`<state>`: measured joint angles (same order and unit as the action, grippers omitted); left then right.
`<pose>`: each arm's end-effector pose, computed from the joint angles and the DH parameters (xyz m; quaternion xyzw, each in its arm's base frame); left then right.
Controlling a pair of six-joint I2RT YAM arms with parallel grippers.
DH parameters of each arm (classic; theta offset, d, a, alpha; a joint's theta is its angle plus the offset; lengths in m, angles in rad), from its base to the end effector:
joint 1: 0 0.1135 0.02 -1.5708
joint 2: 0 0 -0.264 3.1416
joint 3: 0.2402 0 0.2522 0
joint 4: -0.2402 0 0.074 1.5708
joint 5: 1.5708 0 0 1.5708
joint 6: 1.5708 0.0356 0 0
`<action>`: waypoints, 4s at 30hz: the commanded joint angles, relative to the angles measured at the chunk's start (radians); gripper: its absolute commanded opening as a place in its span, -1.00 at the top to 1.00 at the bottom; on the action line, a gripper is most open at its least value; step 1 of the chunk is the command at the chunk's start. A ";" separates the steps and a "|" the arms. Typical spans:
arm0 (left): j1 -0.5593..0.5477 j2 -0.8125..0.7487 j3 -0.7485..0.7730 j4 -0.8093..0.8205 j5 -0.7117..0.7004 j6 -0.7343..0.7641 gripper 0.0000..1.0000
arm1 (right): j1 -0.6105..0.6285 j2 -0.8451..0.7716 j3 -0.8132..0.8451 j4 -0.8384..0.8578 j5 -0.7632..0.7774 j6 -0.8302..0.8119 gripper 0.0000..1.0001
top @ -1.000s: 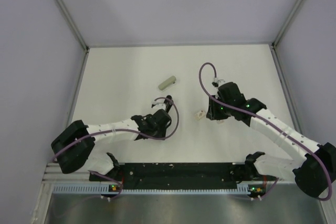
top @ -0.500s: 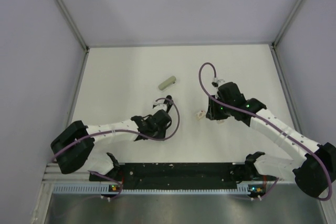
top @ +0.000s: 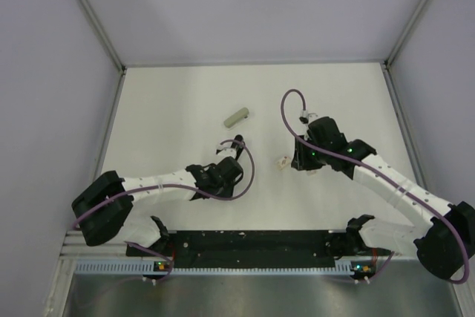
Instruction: Unload the staples from the stapler
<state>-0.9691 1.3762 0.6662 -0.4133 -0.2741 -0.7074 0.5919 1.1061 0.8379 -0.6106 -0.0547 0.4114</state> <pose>0.1442 -0.1930 0.1607 0.0960 0.9616 -0.0743 0.2460 0.1845 0.1264 0.2581 -0.0940 0.9357 0.1856 0.2849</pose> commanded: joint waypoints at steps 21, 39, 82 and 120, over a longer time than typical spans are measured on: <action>-0.025 -0.016 0.036 -0.094 -0.024 0.003 0.65 | 0.011 -0.006 0.001 0.038 -0.004 -0.003 0.35; -0.052 -0.256 0.113 0.177 0.259 0.180 0.89 | 0.011 -0.113 0.064 0.008 -0.368 0.053 0.31; -0.063 -0.399 -0.002 0.912 0.628 0.428 1.00 | 0.009 -0.239 0.112 0.181 -0.648 0.543 -0.04; -0.065 -0.364 -0.010 1.005 0.622 0.483 0.94 | 0.011 -0.236 0.052 0.279 -0.714 0.644 0.45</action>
<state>-1.0294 1.0080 0.6506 0.5247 0.3508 -0.2401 0.5926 0.8745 0.8959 -0.3882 -0.7322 1.0386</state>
